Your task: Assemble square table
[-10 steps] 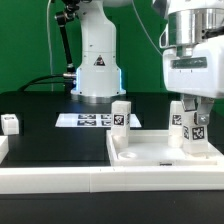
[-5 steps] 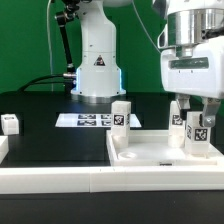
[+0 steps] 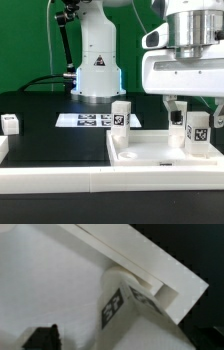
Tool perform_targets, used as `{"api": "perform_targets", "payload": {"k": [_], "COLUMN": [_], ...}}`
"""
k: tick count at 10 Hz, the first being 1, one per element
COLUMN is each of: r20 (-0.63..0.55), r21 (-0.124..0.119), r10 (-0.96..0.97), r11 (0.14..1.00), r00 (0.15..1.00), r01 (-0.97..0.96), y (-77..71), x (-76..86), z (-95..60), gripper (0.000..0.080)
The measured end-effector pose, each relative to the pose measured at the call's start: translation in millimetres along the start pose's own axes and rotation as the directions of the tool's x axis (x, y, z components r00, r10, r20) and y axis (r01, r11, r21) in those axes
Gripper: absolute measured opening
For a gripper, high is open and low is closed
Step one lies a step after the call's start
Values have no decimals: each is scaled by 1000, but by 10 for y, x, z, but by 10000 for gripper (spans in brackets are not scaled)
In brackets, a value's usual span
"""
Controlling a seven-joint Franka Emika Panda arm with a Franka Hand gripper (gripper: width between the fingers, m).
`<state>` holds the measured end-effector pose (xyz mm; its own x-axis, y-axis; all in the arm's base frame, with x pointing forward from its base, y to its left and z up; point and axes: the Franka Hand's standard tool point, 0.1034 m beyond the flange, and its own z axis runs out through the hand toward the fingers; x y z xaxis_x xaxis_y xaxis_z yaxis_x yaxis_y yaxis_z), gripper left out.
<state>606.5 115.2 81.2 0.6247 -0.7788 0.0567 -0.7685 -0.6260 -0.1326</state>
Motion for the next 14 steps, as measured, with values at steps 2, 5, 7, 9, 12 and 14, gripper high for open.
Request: {"api": "perform_targets", "payload": {"k": [2,5,7,9,12,14], "r20": [-3,-9,-10,-10,-9,-8], "r21": [-7,-15,-21,-24,-29,-28], "r10": [-142,-320,-421,-510,-662,-669], "r11": [990,947,907,860,750,743], "r00": [990,947,907,860,750,743], "r01": [142,320,421,510,661,669], "y": [-7,-19,-19,-20,-21,-45], "x": [-15,-15,-12,-10,25,-14], "z": [7,1,0,-1,-12,-10], "gripper": [649,649,649,649,649,558]}}
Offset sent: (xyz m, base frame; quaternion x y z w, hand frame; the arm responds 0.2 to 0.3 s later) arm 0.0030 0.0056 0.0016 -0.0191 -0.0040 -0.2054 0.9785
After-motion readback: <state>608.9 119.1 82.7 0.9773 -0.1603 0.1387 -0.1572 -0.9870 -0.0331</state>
